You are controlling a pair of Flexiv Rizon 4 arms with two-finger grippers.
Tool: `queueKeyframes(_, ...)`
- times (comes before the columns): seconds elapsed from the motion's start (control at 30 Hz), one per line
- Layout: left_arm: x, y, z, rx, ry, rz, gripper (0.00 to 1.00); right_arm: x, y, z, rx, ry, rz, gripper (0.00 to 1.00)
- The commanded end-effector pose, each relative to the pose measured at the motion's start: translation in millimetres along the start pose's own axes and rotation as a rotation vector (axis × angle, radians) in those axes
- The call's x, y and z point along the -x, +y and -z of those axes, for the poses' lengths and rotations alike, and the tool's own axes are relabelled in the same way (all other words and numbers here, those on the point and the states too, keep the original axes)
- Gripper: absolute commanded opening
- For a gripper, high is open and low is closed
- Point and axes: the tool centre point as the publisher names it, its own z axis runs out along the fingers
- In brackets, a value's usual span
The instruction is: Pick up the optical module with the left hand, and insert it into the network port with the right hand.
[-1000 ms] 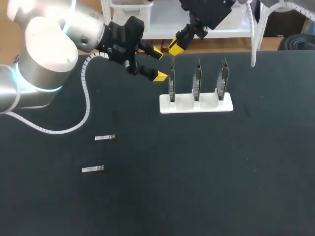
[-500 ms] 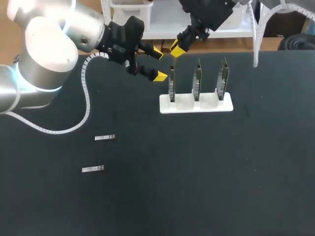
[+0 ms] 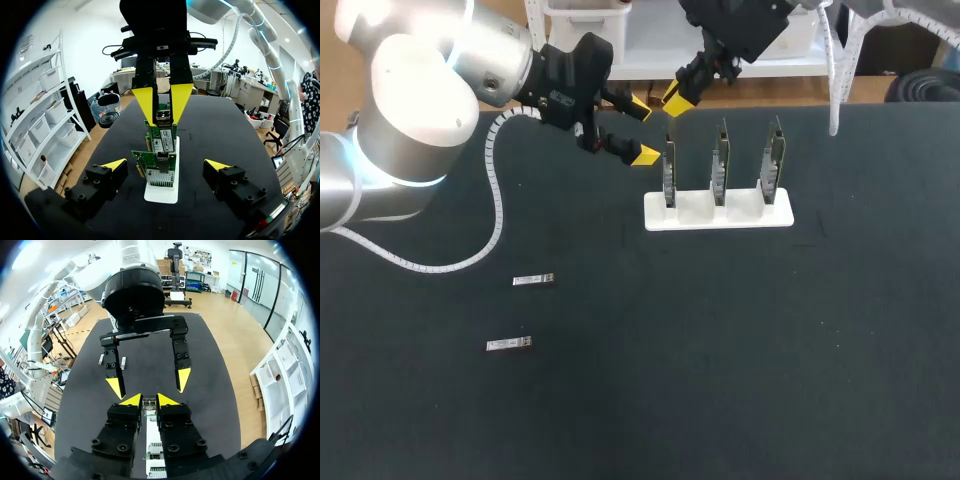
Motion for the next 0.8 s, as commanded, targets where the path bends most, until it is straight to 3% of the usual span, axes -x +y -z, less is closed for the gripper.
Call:
queueKeyframes(0.03, 0.1, 1.7, -0.7, -0.003, 0.002, -0.001, 1.0, 2.2, -3.8, -1.0, 0.007, 0.005, 0.002, 0.0)
queueKeyframes(0.8, 0.1, 1.7, -0.7, -0.003, 0.002, -0.001, 1.0, 0.4, -3.8, -2.5, 0.013, 0.01, -0.005, 0.0)
